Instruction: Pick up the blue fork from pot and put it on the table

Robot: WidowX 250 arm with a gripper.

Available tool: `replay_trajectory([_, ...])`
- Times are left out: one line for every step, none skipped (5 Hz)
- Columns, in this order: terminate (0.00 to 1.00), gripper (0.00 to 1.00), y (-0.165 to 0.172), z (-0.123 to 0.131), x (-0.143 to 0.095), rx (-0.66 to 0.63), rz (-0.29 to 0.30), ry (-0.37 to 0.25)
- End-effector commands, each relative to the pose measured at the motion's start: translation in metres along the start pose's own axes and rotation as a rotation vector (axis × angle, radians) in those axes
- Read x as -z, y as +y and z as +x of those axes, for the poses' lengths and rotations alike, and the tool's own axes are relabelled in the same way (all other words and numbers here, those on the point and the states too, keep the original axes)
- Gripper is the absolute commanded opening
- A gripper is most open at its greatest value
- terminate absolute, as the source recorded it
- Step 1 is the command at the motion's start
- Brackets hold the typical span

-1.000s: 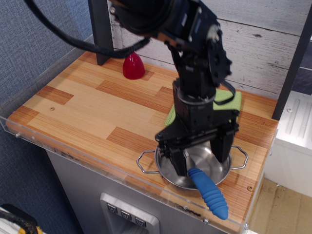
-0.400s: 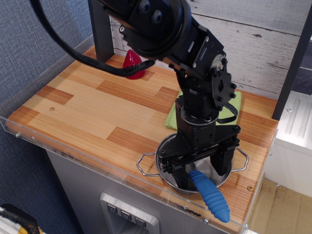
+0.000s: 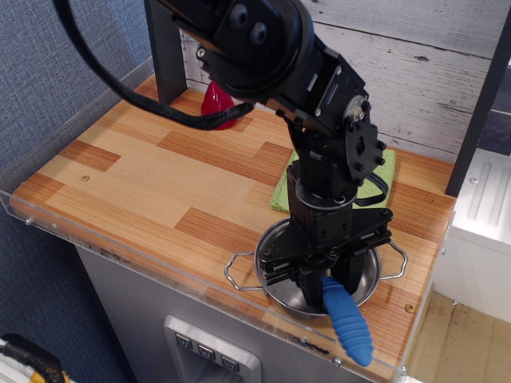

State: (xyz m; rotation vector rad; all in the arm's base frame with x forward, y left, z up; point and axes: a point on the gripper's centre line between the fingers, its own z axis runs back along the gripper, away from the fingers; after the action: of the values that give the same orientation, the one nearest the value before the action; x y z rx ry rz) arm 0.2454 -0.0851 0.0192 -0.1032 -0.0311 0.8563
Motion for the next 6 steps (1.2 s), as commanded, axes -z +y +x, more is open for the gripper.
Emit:
replay_trajectory([0.0,0.0,-0.01,0.005,-0.03,-0.004,-0.053,-0.044])
replay_trajectory([0.0,0.0,-0.01,0.009,-0.041,-0.014,-0.079,-0.041])
replay_trajectory([0.0,0.0,-0.007,0.009,-0.06,-0.012,-0.107,-0.056])
replay_trajectory([0.0,0.0,0.013,0.028,-0.081,-0.07,-0.128,-0.077])
replay_trajectory([0.0,0.0,0.03,0.049,-0.093,-0.125,-0.138,-0.119])
replay_trajectory([0.0,0.0,0.049,0.07,-0.093,-0.224,-0.145,-0.116])
